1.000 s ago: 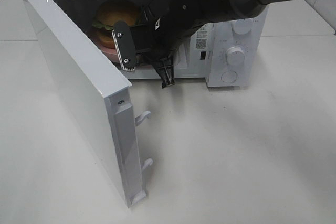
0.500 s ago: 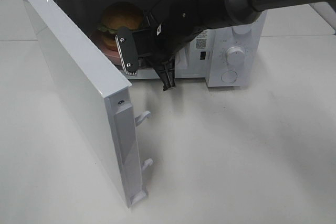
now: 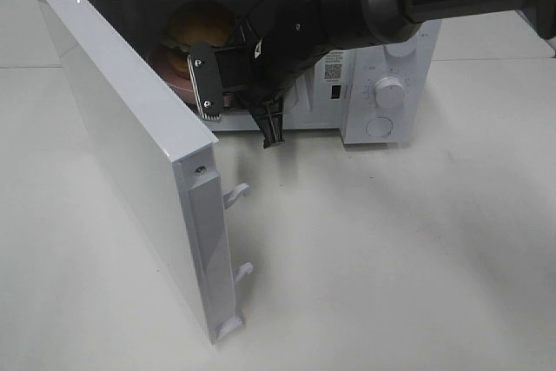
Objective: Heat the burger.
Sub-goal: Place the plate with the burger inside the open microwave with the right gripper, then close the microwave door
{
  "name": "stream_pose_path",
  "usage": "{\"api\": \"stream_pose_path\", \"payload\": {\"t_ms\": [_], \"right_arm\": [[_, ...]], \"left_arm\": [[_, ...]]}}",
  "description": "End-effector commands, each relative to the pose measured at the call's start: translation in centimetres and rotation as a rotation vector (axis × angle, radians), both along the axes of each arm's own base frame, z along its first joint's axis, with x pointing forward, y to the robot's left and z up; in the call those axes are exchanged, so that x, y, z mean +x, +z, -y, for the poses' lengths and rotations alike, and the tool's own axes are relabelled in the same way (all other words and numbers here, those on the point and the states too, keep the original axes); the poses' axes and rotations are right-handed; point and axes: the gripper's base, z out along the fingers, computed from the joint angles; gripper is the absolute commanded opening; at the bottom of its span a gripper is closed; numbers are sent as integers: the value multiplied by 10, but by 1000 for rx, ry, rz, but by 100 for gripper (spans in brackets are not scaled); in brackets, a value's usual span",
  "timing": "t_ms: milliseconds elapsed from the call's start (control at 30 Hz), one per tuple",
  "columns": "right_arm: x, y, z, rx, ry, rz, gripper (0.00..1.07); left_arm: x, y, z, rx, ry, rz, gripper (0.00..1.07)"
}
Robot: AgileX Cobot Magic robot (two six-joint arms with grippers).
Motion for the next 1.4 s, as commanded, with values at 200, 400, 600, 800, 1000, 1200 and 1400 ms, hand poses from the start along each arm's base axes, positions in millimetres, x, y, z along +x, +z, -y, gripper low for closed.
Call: {"api": "stream_pose_path", "payload": {"t_ms": [200, 400, 600, 800, 1000, 1200, 1400], "right_arm": [[6, 14, -3, 56, -18, 51, 21], [5, 14, -2, 68, -35, 35, 37], [4, 16, -1, 77, -55, 12, 38], [-3, 17, 3, 67, -56, -2, 38], [-14, 14, 11, 46, -57, -30, 38], [-24, 20, 18, 43, -58, -36, 46], [-34, 27, 25, 79, -84, -32, 65]], "left_arm": [[-3, 0, 0, -2, -3, 13, 101], [-3, 0, 0, -2, -3, 13, 101], [-3, 0, 0, -2, -3, 13, 101], [-3, 0, 0, -2, -3, 13, 101], [-3, 0, 0, -2, -3, 13, 101], [-3, 0, 0, -2, -3, 13, 101], [-3, 0, 0, -2, -3, 13, 101]]}}
